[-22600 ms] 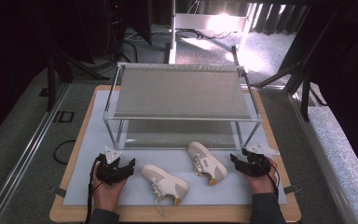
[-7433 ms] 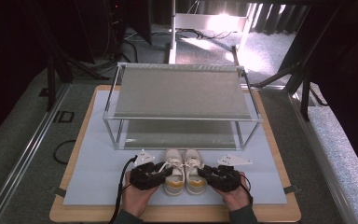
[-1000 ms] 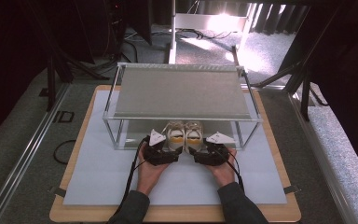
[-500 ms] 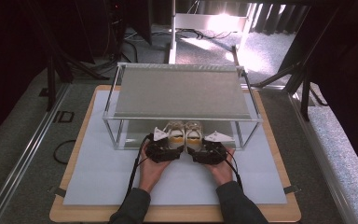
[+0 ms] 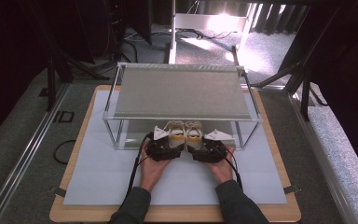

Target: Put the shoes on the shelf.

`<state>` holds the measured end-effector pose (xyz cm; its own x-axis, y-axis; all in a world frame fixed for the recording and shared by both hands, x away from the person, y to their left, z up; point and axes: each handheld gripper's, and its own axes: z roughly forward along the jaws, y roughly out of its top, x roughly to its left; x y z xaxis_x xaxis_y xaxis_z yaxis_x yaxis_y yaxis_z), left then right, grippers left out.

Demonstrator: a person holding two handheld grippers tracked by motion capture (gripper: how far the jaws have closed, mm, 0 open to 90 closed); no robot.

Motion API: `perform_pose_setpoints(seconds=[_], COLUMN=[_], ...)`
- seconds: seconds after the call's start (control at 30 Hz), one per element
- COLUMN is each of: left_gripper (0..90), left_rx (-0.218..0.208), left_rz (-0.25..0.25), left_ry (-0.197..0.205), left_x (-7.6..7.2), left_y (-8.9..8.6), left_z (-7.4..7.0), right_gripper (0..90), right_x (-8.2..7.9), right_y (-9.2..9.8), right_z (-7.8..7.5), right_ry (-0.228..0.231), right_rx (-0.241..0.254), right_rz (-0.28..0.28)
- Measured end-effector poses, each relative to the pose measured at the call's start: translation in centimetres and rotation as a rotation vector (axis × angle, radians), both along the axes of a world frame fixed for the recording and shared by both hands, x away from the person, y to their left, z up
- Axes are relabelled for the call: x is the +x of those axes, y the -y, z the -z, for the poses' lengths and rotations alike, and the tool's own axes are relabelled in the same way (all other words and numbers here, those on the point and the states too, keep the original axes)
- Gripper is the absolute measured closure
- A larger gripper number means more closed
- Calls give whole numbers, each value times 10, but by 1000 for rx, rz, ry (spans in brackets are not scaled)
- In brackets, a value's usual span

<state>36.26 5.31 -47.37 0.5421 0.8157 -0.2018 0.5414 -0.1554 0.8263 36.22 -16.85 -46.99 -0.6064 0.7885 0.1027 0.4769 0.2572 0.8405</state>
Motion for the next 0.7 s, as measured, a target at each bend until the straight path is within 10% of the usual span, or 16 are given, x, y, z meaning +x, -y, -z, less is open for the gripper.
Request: perform_pose_setpoints(seconds=[0.7], left_gripper=[230], left_rx=[-26], left_rz=[-15], left_ry=[40], left_x=[15], left_y=[3], left_z=[-3], right_gripper=[251], right_x=[16], right_y=[2], right_z=[-6], right_ry=[31], right_rx=[2], right_rz=[-5])
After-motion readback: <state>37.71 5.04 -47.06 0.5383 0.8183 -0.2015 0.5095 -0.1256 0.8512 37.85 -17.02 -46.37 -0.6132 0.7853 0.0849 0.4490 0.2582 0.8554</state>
